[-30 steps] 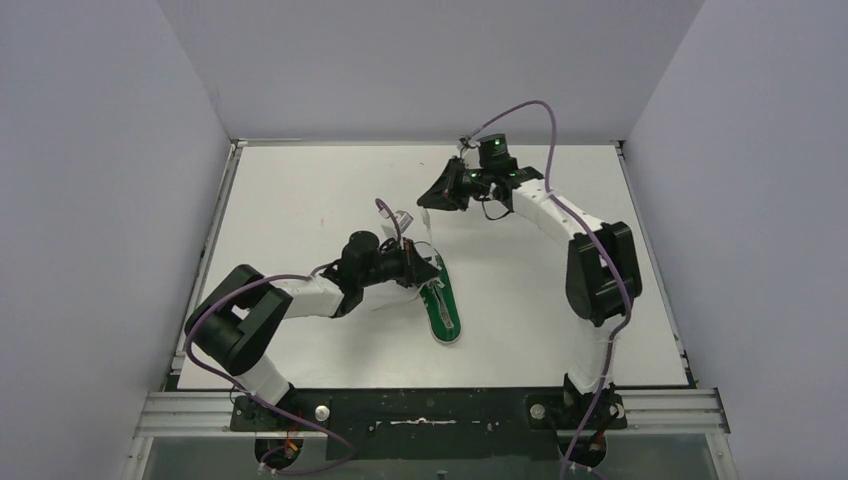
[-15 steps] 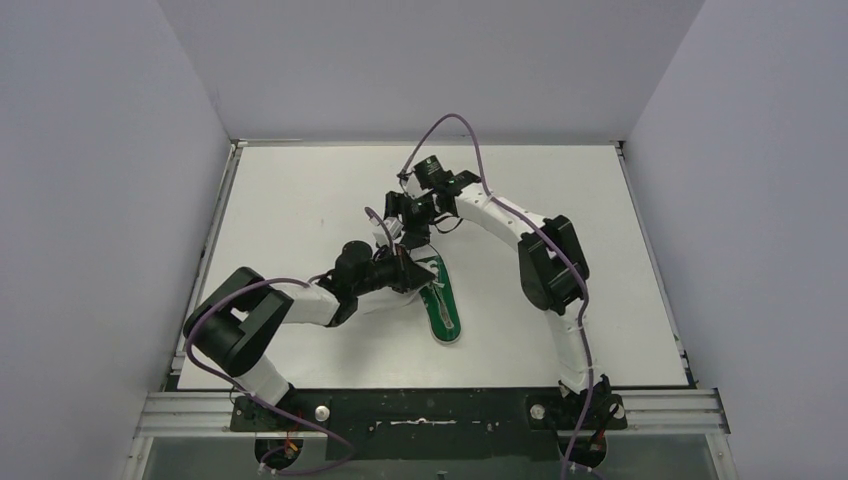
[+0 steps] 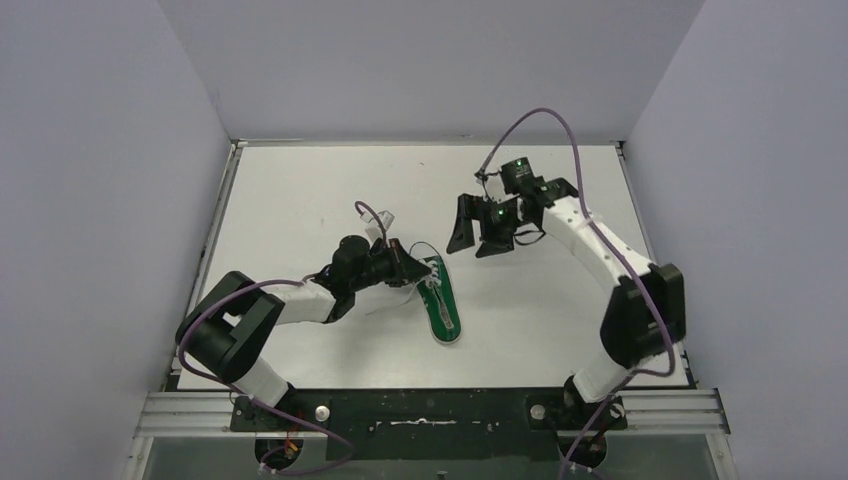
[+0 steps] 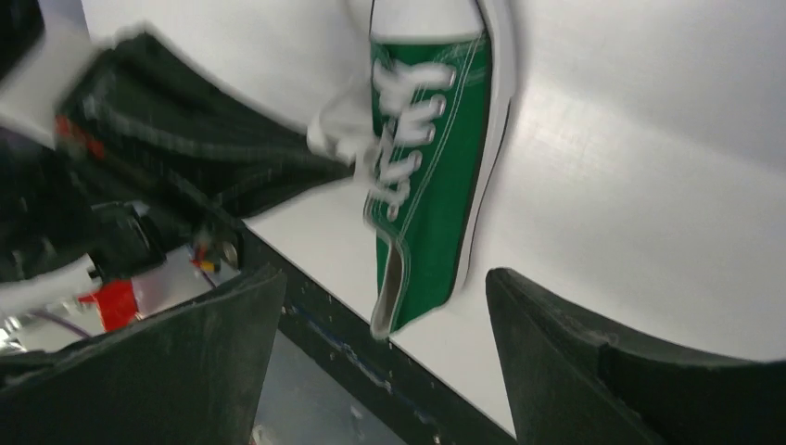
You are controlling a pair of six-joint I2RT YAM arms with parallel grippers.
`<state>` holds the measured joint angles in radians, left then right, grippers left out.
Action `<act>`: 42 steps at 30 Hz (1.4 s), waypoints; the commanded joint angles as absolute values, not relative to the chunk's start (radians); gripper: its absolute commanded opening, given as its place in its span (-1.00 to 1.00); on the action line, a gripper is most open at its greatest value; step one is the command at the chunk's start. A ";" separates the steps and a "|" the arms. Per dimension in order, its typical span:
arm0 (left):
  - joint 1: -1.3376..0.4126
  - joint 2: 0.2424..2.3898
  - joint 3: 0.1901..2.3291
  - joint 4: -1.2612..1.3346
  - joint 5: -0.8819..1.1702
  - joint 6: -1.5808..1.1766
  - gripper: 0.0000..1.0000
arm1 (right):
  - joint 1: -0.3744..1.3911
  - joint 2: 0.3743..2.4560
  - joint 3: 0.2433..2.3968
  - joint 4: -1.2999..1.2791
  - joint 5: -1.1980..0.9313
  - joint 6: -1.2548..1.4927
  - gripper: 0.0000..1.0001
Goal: Tie the shoes
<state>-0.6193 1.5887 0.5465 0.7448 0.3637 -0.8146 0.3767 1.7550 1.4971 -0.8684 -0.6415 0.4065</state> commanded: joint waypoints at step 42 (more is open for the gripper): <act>-0.522 1.553 0.712 0.542 0.612 -1.036 -1.00 | 1.061 1.618 0.747 0.326 0.285 0.554 -1.00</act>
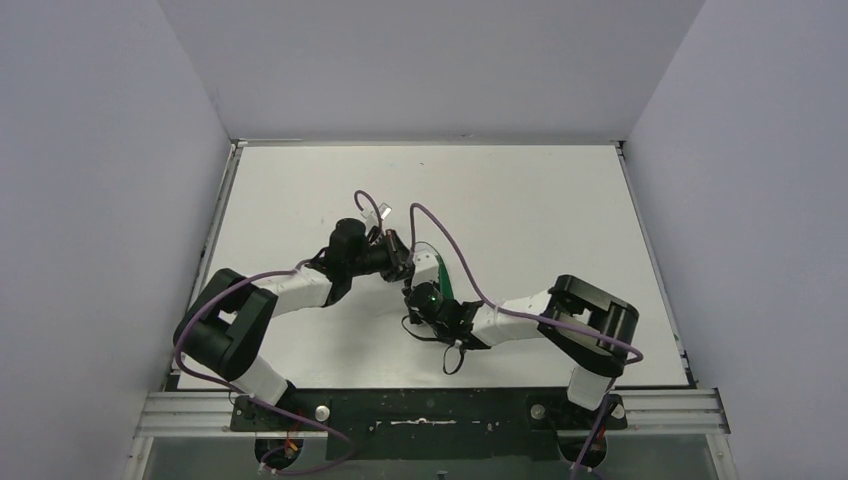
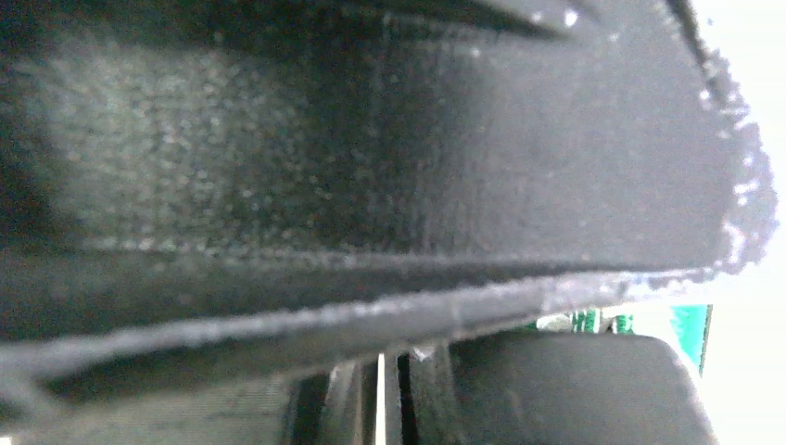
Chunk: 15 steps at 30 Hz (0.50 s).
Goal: Tie the shoes
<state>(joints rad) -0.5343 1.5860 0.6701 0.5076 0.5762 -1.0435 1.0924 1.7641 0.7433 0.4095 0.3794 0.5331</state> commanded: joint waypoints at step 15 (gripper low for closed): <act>-0.521 1.499 0.692 0.487 0.525 -1.048 -1.00 | 0.898 1.277 1.133 -0.736 0.102 0.329 -1.00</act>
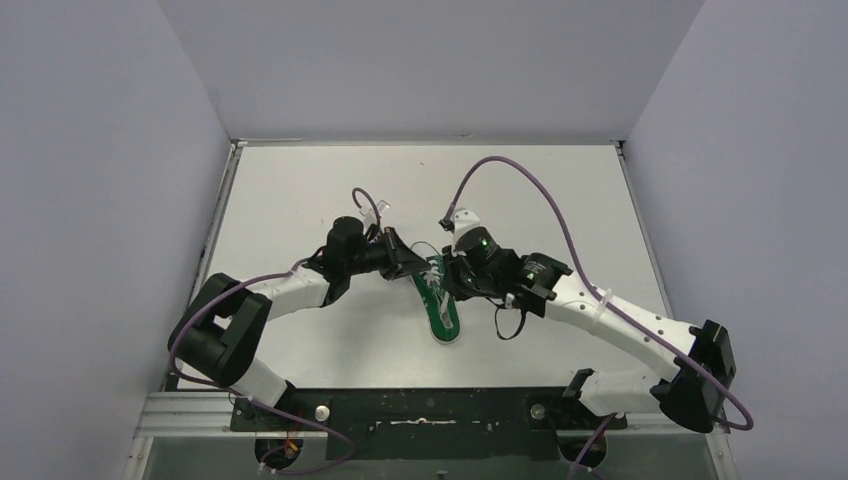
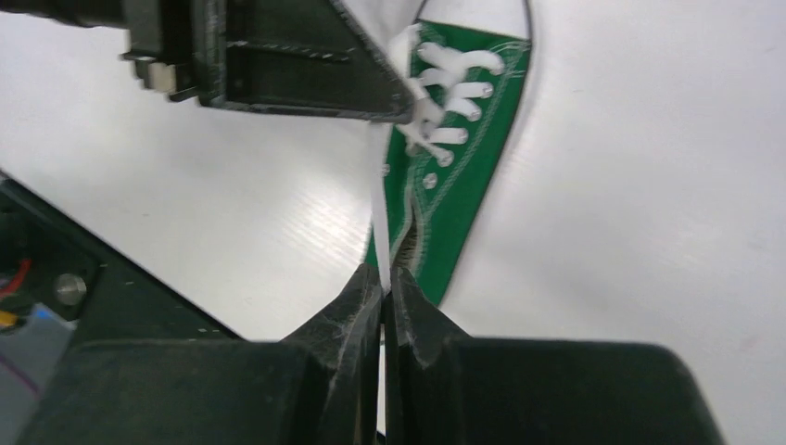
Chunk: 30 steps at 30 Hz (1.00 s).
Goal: Tie the shoes
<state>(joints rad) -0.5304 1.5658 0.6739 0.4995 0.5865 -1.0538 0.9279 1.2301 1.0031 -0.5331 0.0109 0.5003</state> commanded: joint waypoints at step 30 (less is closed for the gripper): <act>-0.537 1.462 0.694 0.346 0.475 -1.199 -1.00 | 0.523 1.705 0.888 0.322 -0.669 0.928 -1.00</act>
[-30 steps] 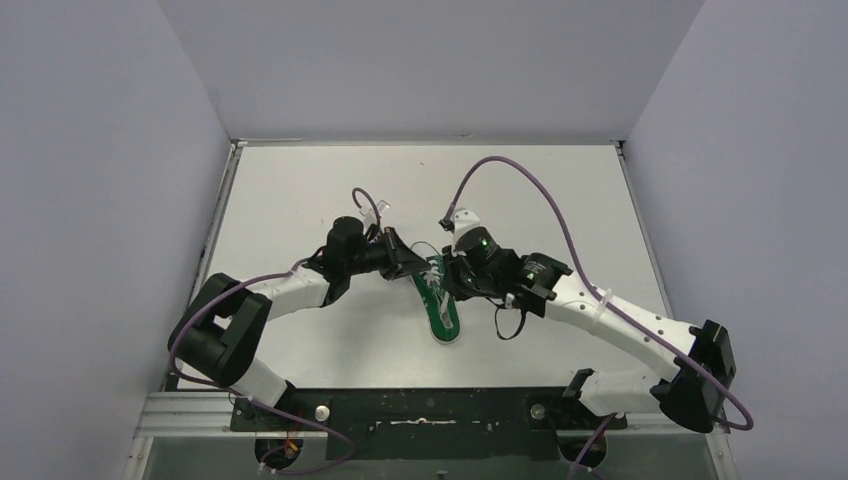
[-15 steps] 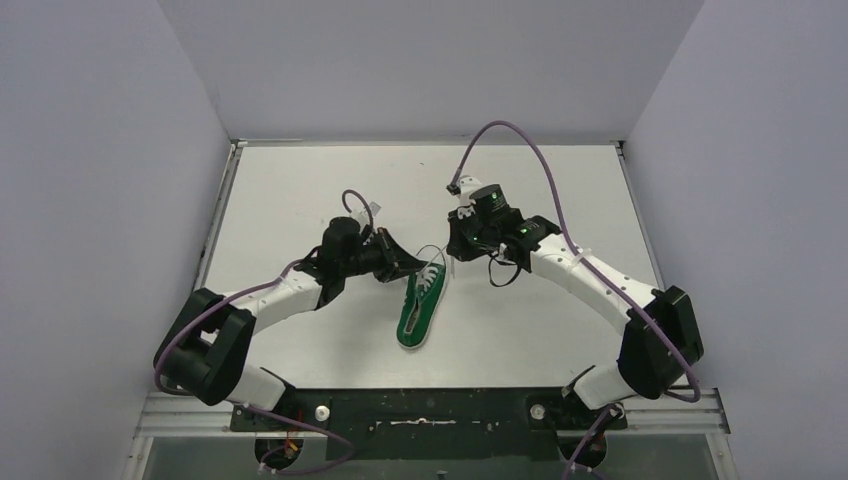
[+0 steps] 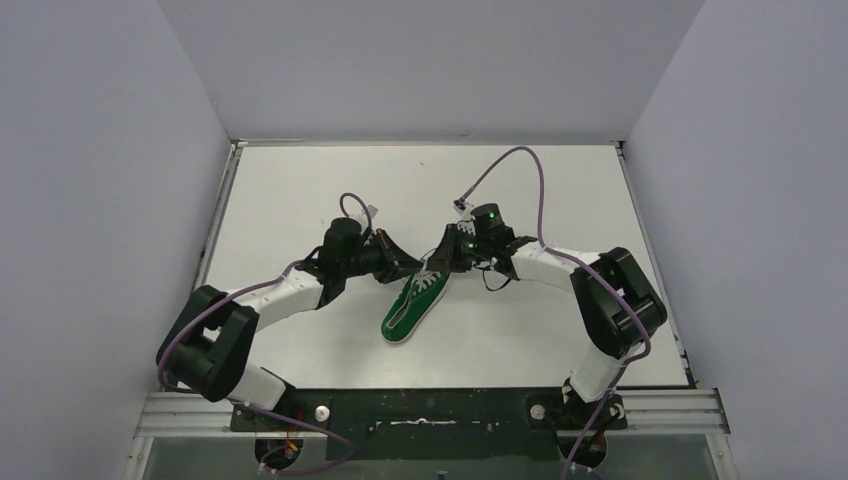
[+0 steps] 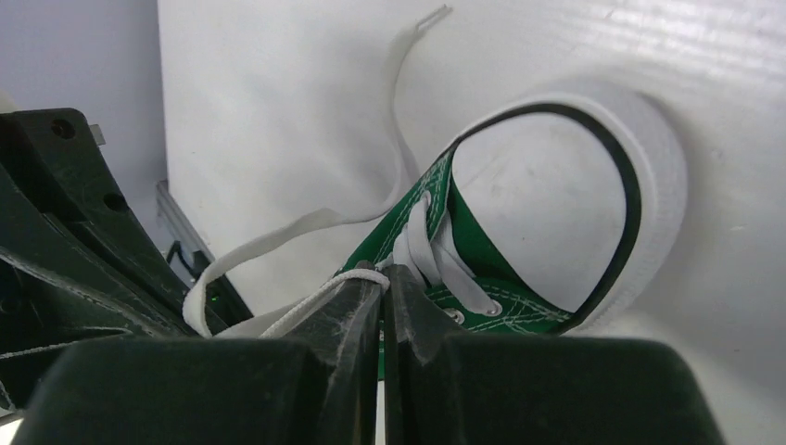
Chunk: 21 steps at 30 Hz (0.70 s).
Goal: Tie the shoes
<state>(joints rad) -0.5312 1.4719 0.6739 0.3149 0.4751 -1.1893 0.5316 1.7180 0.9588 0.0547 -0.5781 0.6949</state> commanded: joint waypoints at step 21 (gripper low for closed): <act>-0.540 1.489 0.740 0.289 0.475 -1.162 -1.00 | 0.504 1.766 0.826 0.385 -0.912 1.064 -1.00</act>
